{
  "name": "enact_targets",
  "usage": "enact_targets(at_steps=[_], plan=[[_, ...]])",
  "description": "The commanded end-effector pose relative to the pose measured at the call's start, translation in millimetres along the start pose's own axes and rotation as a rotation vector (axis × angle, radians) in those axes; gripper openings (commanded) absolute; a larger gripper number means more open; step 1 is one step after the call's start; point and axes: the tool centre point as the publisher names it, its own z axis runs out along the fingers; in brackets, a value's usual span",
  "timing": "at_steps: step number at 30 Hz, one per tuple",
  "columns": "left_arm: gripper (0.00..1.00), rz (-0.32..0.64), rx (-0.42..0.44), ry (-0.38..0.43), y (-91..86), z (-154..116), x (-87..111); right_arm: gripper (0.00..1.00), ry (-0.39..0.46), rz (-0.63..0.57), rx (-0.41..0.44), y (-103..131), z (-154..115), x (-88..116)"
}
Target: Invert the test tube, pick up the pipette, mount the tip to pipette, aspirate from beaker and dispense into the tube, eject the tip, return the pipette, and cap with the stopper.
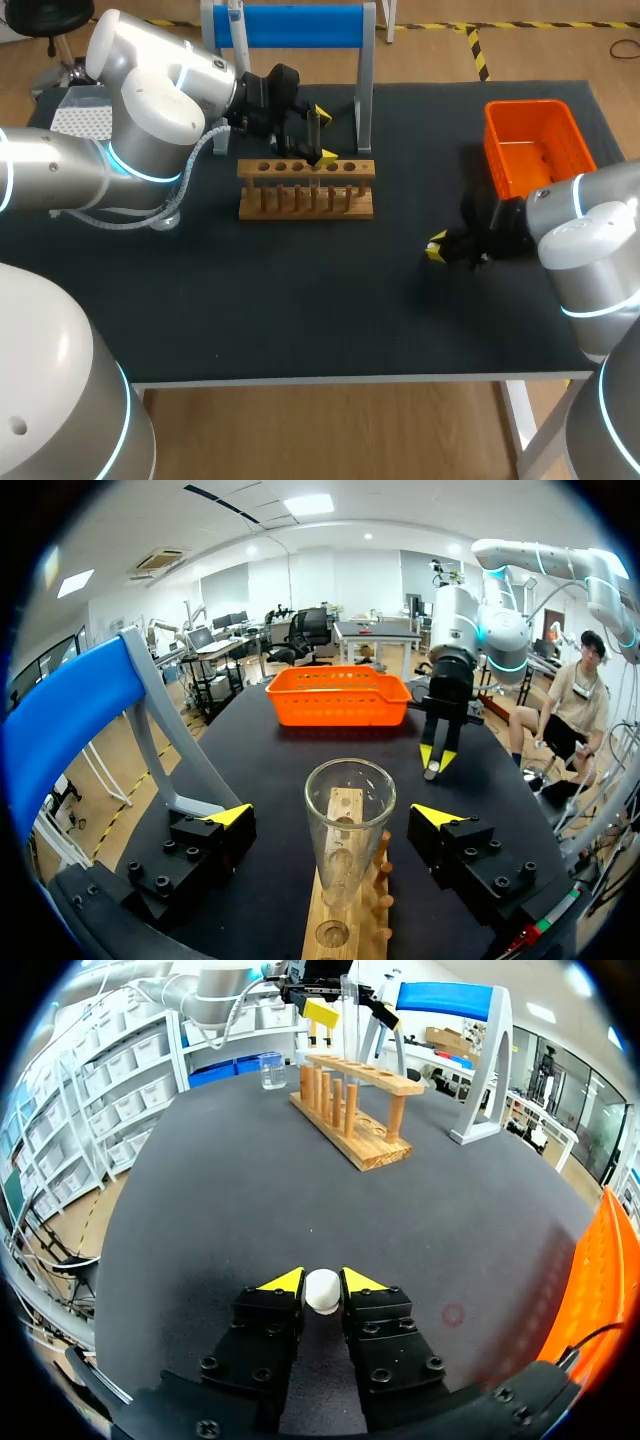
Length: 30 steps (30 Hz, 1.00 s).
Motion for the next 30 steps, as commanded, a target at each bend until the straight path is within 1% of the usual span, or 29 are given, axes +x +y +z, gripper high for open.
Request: enact_targets(at_steps=[1,7,12,22,30], plan=[[1.00,-0.001,-0.001,0.005,0.0,0,-1.4,0.00,0.005,0.001,0.007,0,0,-1],[1.00,-0.001,-0.001,0.005,0.0,0,-1.4,0.00,0.005,0.002,0.008,2,-1,-1],[1.00,-0.001,-0.001,0.005,0.0,0,-1.4,0.00,-0.010,0.010,0.005,14,-9,-5],[1.00,-0.001,-0.001,0.005,0.0,0,-1.4,0.00,-0.007,0.000,-0.012,56,-31,-16],[1.00,-0.001,-0.001,0.005,0.0,0,-1.4,0.00,0.017,-0.058,-0.035,109,-56,-37]])
